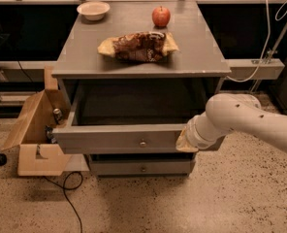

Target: Close top drawer

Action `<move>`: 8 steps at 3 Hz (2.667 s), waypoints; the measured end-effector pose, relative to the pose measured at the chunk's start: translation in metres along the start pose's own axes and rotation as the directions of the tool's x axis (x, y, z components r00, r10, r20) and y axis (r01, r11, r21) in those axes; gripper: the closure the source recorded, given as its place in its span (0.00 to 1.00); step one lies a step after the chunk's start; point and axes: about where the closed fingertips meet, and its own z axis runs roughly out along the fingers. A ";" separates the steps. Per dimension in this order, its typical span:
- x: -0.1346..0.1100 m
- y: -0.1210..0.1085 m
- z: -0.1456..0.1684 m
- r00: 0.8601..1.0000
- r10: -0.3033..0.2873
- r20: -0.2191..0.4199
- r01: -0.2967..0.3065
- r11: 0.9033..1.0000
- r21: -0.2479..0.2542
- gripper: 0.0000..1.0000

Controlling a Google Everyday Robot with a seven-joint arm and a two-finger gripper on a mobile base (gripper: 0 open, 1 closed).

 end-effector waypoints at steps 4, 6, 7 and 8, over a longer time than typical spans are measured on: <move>0.024 -0.063 -0.008 0.954 0.068 0.291 -0.117 0.982 0.152 1.00; 0.031 -0.090 0.004 0.899 0.106 0.426 -0.186 0.971 0.150 1.00; 0.033 -0.102 0.013 0.872 0.135 0.471 -0.224 0.965 0.138 1.00; 0.035 -0.110 0.021 0.854 0.160 0.496 -0.254 0.959 0.129 1.00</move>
Offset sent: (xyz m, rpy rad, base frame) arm 0.0263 -0.0159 0.0031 0.0993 -0.0618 -0.0285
